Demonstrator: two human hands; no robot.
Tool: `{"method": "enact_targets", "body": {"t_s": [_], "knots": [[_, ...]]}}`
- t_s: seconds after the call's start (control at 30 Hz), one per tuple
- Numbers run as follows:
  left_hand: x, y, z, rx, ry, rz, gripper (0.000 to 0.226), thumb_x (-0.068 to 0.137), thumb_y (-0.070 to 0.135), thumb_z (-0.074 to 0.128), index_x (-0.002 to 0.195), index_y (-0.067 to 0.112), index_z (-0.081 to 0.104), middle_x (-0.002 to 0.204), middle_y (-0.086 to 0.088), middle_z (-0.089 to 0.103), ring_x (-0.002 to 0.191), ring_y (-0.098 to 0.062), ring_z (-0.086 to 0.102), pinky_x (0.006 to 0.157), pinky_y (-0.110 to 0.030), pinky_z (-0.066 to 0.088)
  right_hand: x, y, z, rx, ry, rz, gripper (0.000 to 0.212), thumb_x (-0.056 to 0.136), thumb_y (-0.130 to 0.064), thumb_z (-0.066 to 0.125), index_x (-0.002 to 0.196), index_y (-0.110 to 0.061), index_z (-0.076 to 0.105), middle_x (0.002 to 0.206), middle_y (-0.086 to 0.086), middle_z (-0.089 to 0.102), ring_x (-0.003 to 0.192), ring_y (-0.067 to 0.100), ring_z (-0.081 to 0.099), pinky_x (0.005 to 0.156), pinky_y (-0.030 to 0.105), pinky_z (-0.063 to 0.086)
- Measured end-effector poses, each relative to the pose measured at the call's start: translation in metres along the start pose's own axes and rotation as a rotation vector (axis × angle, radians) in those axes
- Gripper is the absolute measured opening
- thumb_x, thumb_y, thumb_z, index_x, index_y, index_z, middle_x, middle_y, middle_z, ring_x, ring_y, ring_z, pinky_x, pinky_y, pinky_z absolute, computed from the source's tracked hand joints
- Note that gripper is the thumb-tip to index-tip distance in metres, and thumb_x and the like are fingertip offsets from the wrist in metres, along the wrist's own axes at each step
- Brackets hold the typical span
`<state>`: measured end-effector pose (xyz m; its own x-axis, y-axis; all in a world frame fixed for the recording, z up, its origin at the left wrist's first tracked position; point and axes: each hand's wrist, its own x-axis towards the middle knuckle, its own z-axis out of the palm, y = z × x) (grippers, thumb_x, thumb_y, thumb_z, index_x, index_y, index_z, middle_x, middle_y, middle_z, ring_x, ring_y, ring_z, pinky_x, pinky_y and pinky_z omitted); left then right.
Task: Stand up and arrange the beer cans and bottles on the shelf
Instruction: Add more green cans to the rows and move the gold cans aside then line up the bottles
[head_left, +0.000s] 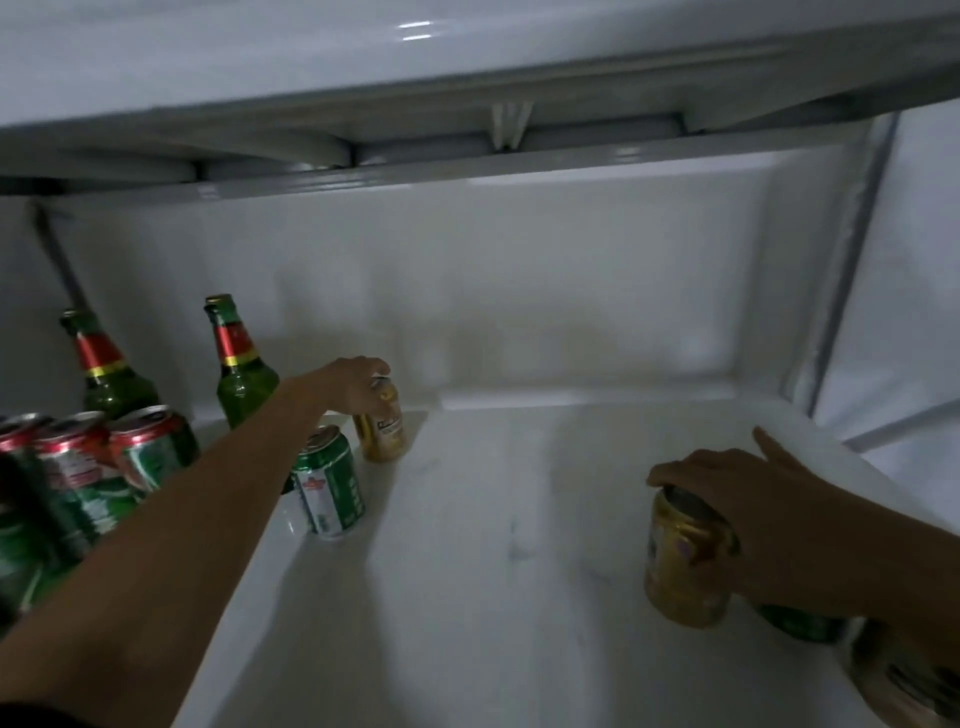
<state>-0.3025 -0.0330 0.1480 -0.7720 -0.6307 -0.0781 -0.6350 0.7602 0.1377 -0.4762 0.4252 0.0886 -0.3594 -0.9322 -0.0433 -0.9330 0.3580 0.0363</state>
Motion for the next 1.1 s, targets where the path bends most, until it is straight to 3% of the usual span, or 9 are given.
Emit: {"method": "enact_targets", "body": {"t_s": [0.13, 0.2, 0.27, 0.33, 0.4, 0.53, 0.73, 0.93, 1.1], "knots": [[0.007, -0.002, 0.006, -0.025, 0.038, 0.023, 0.068, 0.090, 0.038, 0.080, 0.148, 0.016, 0.050, 0.139, -0.013, 0.059, 0.104, -0.028, 0.060, 0.081, -0.032, 0.050, 0.006, -0.026, -0.021, 0.174, 0.086, -0.046, 0.068, 0.083, -0.046, 0.075, 0.136, -0.057, 0.033, 0.129, -0.025, 0.048, 0.121, -0.004, 0.046, 0.124, 0.015, -0.005], [0.007, -0.002, 0.003, -0.024, 0.059, 0.036, 0.064, 0.085, 0.035, 0.086, 0.139, 0.017, 0.058, 0.125, -0.011, 0.063, 0.097, -0.028, 0.064, 0.072, -0.031, 0.056, -0.001, -0.032, -0.028, 0.310, 0.132, -0.060, 0.069, 0.084, -0.038, 0.081, 0.142, -0.044, 0.045, 0.130, -0.018, 0.051, 0.119, 0.002, 0.051, 0.120, 0.021, 0.029], [0.006, 0.002, -0.002, -0.024, 0.099, 0.051, 0.060, 0.080, 0.034, 0.090, 0.132, 0.019, 0.064, 0.120, -0.011, 0.066, 0.092, -0.030, 0.068, 0.065, -0.035, 0.063, -0.006, -0.043, -0.045, 0.375, 0.227, -0.065, 0.071, 0.084, -0.034, 0.084, 0.145, -0.036, 0.048, 0.131, -0.016, 0.051, 0.117, 0.005, 0.052, 0.103, 0.025, 0.046], [0.003, 0.012, -0.011, -0.040, 0.183, 0.083, 0.066, 0.072, 0.037, 0.095, 0.129, 0.020, 0.066, 0.120, -0.013, 0.070, 0.091, -0.032, 0.069, 0.070, -0.038, 0.062, -0.015, -0.039, -0.062, 0.400, 0.355, -0.069, 0.071, 0.082, -0.030, 0.086, 0.144, -0.030, 0.052, 0.130, -0.009, 0.055, 0.116, 0.008, 0.055, 0.099, 0.023, 0.048], [0.002, 0.028, -0.022, -0.096, 0.252, 0.135, 0.078, 0.061, 0.046, 0.092, 0.130, 0.020, 0.066, 0.123, -0.013, 0.072, 0.102, -0.034, 0.069, 0.089, -0.042, 0.058, -0.029, -0.034, -0.083, 0.396, 0.446, -0.048, 0.068, 0.080, -0.030, 0.087, 0.141, -0.026, 0.055, 0.128, -0.002, 0.060, 0.115, 0.013, 0.058, 0.097, 0.025, 0.050], [-0.001, 0.088, -0.035, -0.132, 0.269, 0.309, 0.070, 0.073, 0.048, 0.091, 0.135, 0.031, 0.063, 0.129, -0.001, 0.071, 0.117, -0.026, 0.068, 0.107, -0.049, 0.051, -0.054, -0.007, -0.111, 0.265, 0.532, 0.091, 0.060, 0.084, -0.041, 0.080, 0.136, -0.021, 0.058, 0.123, 0.005, 0.065, 0.106, 0.022, 0.061, 0.090, 0.036, 0.054], [-0.063, 0.218, -0.029, -0.285, 0.389, 0.661, 0.058, 0.072, 0.041, 0.092, 0.125, 0.042, 0.068, 0.116, 0.017, 0.065, 0.103, -0.010, 0.061, 0.085, -0.022, 0.047, -0.082, 0.056, -0.112, 0.095, 0.599, 0.301, 0.050, 0.081, -0.041, 0.082, 0.118, -0.013, 0.062, 0.106, 0.008, 0.066, 0.093, 0.030, 0.059, 0.077, 0.037, 0.048], [-0.093, 0.337, 0.007, -0.359, 0.304, 0.940, 0.050, 0.076, 0.025, 0.090, 0.122, 0.023, 0.072, 0.114, 0.003, 0.074, 0.103, -0.016, 0.069, 0.090, -0.028, 0.056, -0.088, 0.088, -0.104, 0.059, 0.432, 0.456, 0.044, 0.080, -0.041, 0.081, 0.104, -0.007, 0.067, 0.095, 0.011, 0.069, 0.089, 0.036, 0.061, 0.082, 0.045, 0.055], [-0.096, 0.390, 0.032, -0.372, 0.167, 0.936, 0.050, 0.074, 0.028, 0.090, 0.120, 0.026, 0.073, 0.105, 0.006, 0.072, 0.085, -0.009, 0.068, 0.059, -0.006, 0.046, -0.098, 0.096, -0.086, 0.087, 0.419, 0.523, 0.041, 0.073, -0.032, 0.081, 0.100, -0.003, 0.070, 0.091, 0.015, 0.071, 0.085, 0.037, 0.065, 0.075, 0.045, 0.059]]}}
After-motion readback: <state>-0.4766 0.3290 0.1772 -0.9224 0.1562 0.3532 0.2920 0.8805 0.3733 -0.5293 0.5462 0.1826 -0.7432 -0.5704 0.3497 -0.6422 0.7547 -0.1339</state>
